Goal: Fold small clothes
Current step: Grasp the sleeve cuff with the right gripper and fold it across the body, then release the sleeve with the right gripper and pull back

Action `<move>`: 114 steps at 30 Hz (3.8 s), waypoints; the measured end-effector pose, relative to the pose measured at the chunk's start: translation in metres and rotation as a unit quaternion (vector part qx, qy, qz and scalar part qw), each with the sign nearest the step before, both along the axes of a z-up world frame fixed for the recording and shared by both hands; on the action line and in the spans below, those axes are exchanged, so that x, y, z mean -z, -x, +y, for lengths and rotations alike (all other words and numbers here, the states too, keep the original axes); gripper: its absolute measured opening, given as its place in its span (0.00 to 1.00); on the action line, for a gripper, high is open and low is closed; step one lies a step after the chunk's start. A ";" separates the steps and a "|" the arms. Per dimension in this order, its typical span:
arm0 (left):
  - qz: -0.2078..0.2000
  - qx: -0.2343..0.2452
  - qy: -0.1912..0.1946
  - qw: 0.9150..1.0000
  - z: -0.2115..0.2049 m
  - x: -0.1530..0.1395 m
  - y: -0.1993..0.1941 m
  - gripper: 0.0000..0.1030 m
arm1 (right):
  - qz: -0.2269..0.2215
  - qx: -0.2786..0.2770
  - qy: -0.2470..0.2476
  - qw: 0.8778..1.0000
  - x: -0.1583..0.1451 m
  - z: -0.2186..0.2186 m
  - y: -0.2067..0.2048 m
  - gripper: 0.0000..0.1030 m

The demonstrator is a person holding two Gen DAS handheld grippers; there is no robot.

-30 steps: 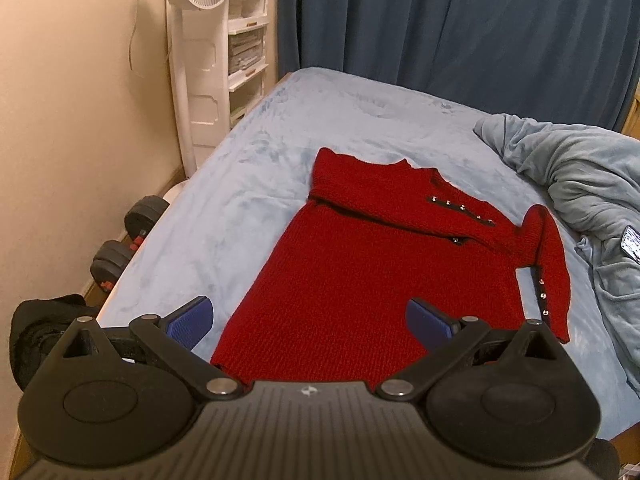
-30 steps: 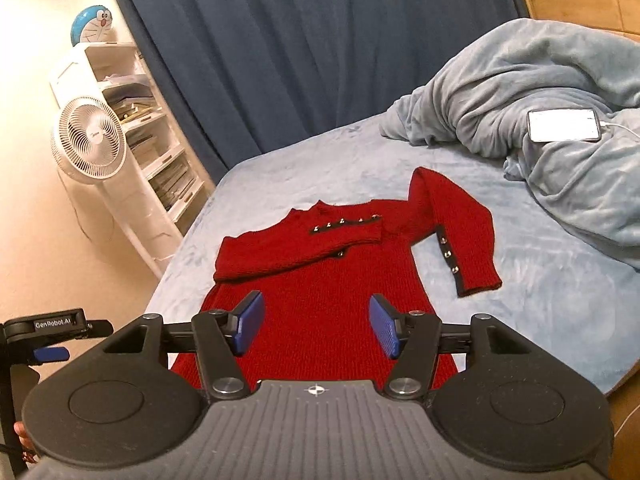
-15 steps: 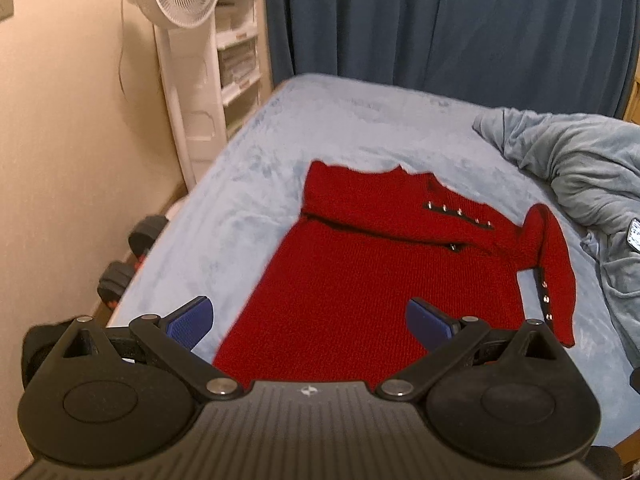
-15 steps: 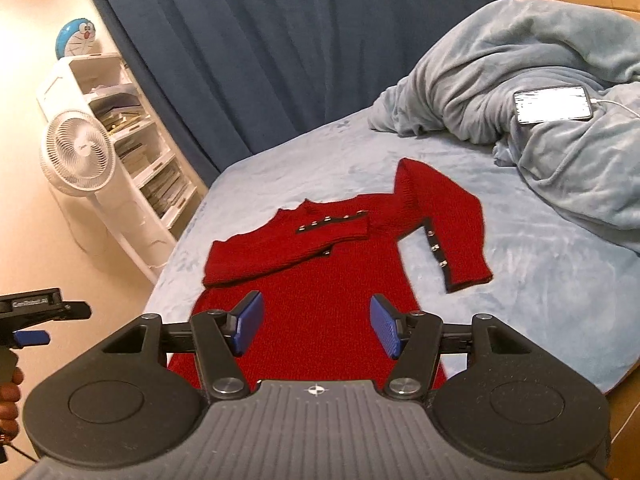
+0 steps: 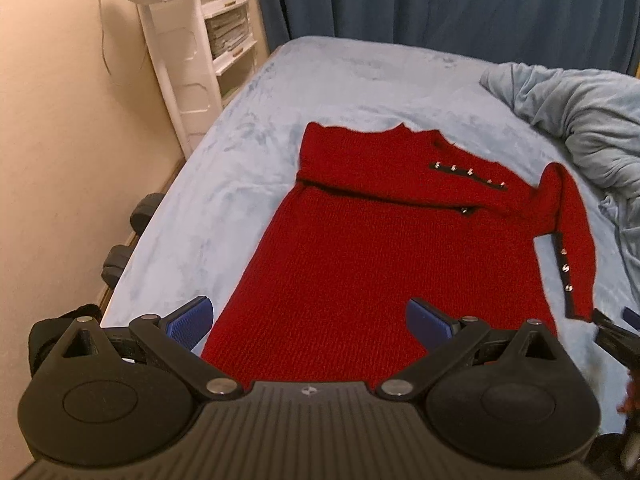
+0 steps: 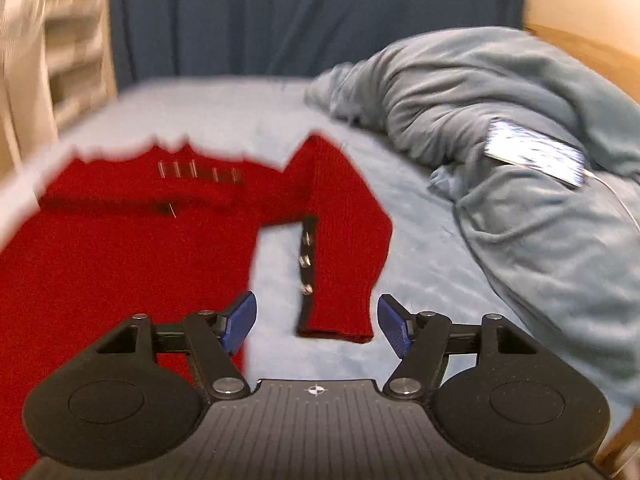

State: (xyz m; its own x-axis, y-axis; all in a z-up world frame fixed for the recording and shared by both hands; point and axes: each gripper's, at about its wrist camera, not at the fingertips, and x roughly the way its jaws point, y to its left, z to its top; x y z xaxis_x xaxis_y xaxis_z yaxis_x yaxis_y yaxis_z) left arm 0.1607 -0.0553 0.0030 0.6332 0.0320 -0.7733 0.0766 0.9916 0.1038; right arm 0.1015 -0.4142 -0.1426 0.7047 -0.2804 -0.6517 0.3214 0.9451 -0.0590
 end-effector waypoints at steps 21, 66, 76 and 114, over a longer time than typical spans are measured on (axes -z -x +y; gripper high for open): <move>0.041 -0.022 0.012 0.999 0.005 0.021 -0.016 1.00 | -0.102 0.043 -0.147 0.983 -0.074 -0.100 -0.009 0.07; 0.066 -0.167 0.090 0.980 0.204 0.074 -0.060 1.00 | 0.120 -0.167 -0.124 0.971 -0.035 0.276 -0.324 0.51; 0.061 -0.079 0.088 0.991 0.139 0.063 -0.025 1.00 | 0.095 -0.087 -0.138 0.982 -0.068 0.179 -0.068 0.53; 0.035 0.025 0.031 0.999 0.083 0.027 0.099 1.00 | 0.017 -0.090 -0.108 0.990 -0.124 0.203 0.149 0.79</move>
